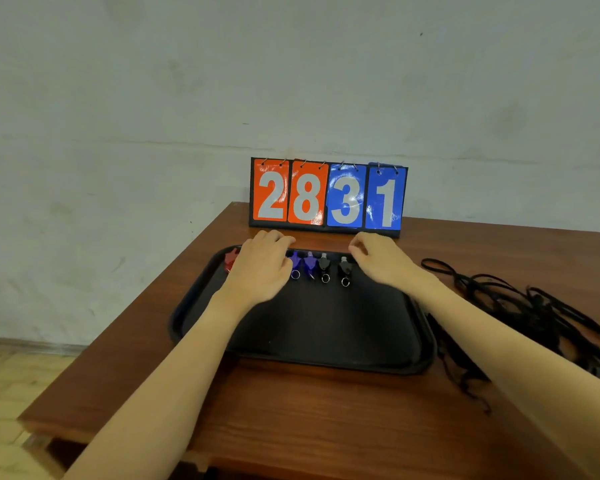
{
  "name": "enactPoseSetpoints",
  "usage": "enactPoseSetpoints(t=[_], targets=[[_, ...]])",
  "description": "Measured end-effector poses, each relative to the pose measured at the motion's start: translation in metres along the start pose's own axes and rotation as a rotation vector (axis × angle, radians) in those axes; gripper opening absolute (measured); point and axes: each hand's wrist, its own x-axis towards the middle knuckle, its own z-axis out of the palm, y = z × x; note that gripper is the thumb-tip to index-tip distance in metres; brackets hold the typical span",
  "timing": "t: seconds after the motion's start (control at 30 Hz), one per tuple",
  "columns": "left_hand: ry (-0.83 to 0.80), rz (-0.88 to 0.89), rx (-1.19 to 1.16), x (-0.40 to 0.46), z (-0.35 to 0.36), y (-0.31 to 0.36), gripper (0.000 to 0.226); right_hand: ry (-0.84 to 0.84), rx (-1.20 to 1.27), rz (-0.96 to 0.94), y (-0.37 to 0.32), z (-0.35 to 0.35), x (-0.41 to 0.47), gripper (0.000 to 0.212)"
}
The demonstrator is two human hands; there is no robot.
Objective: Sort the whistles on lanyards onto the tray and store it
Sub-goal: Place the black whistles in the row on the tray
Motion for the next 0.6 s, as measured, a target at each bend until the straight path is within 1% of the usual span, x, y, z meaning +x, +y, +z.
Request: enactPoseSetpoints(t=[0.1, 0.17, 0.23, 0.37, 0.53, 0.6], targets=[[-0.007, 0.004, -0.037, 0.0, -0.001, 0.001, 0.044, -0.175, -0.011, -0.155, 0.0, -0.005, -0.027, 0.035], [-0.008, -0.003, -0.059, -0.001, -0.001, 0.002, 0.044, -0.261, -0.062, -0.196, 0.004, -0.003, -0.035, 0.045], [-0.017, -0.01, -0.071, -0.001, -0.002, 0.003, 0.045, -0.318, -0.095, -0.207, 0.006, -0.001, -0.037, 0.049], [-0.02, -0.028, -0.078, -0.001, -0.001, 0.004, 0.048, -0.341, -0.095, -0.195, 0.004, 0.0, -0.037, 0.049], [-0.03, -0.038, -0.078, -0.001, 0.001, 0.004, 0.048, -0.344, -0.066, -0.172, 0.001, 0.001, -0.035, 0.042], [-0.032, -0.038, -0.077, -0.001, 0.0, 0.005, 0.048, -0.343, -0.061, -0.18, 0.001, 0.003, -0.034, 0.046]])
